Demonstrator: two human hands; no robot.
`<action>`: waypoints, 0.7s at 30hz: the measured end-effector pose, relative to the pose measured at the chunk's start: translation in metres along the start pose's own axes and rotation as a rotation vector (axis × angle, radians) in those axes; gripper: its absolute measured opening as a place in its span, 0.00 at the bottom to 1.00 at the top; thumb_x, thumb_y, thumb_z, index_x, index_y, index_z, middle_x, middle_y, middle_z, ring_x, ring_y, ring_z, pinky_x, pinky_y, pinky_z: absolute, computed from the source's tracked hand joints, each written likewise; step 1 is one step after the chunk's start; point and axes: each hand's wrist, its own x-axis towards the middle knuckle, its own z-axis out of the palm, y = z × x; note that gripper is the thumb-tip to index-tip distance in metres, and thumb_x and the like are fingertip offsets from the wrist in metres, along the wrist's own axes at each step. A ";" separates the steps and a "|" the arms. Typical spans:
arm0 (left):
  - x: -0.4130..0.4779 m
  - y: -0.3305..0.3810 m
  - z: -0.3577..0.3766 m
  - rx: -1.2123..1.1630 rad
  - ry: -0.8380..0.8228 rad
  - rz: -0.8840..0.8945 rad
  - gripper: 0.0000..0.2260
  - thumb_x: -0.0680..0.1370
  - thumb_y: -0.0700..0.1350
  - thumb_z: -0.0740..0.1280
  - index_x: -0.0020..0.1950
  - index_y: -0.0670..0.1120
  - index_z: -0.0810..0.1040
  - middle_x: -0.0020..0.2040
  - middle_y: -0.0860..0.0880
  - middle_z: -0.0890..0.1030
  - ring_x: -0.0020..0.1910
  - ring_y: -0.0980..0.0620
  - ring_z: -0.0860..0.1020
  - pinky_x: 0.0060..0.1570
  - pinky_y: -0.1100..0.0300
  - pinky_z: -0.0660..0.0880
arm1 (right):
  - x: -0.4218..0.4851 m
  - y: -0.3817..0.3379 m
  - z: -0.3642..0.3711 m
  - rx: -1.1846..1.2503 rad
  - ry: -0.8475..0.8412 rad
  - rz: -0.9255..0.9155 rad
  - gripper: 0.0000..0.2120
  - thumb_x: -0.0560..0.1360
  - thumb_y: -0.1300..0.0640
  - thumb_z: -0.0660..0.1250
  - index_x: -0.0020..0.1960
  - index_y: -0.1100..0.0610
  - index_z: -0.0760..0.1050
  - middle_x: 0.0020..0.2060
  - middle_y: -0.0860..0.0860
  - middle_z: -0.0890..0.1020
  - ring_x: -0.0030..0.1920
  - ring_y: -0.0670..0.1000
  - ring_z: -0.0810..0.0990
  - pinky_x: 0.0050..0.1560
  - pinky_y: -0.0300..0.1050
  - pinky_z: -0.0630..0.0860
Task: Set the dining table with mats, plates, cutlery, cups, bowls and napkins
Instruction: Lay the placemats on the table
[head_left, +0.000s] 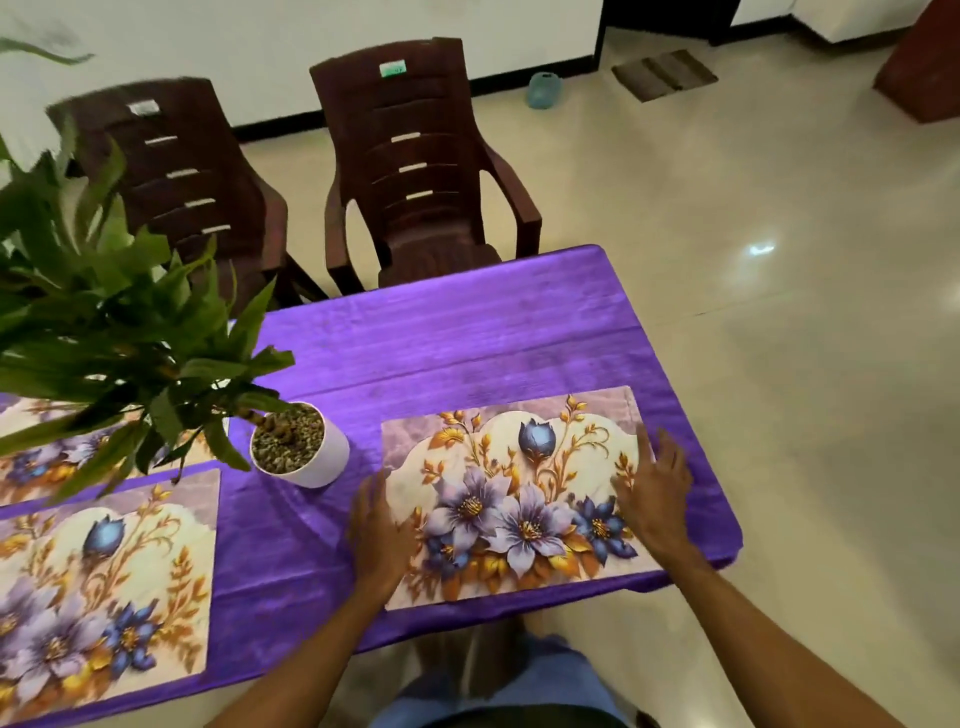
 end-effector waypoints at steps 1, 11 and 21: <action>0.000 -0.002 0.001 0.066 -0.025 0.094 0.34 0.72 0.41 0.75 0.77 0.46 0.67 0.76 0.40 0.66 0.74 0.37 0.64 0.70 0.43 0.66 | -0.005 -0.004 0.005 -0.030 -0.051 -0.059 0.41 0.73 0.48 0.74 0.80 0.53 0.58 0.76 0.61 0.63 0.75 0.65 0.61 0.70 0.67 0.62; -0.009 -0.020 0.002 0.193 -0.280 0.221 0.34 0.76 0.42 0.72 0.78 0.53 0.62 0.81 0.44 0.51 0.80 0.40 0.51 0.75 0.50 0.57 | -0.013 -0.023 0.028 -0.071 -0.289 -0.134 0.38 0.78 0.35 0.59 0.82 0.46 0.48 0.81 0.55 0.42 0.80 0.62 0.40 0.76 0.69 0.45; -0.012 -0.013 -0.007 0.161 -0.254 0.171 0.33 0.77 0.37 0.70 0.79 0.52 0.61 0.82 0.46 0.50 0.80 0.42 0.49 0.74 0.51 0.61 | -0.012 -0.035 0.027 -0.089 -0.335 -0.127 0.38 0.78 0.34 0.59 0.81 0.46 0.48 0.81 0.55 0.40 0.80 0.63 0.39 0.75 0.69 0.44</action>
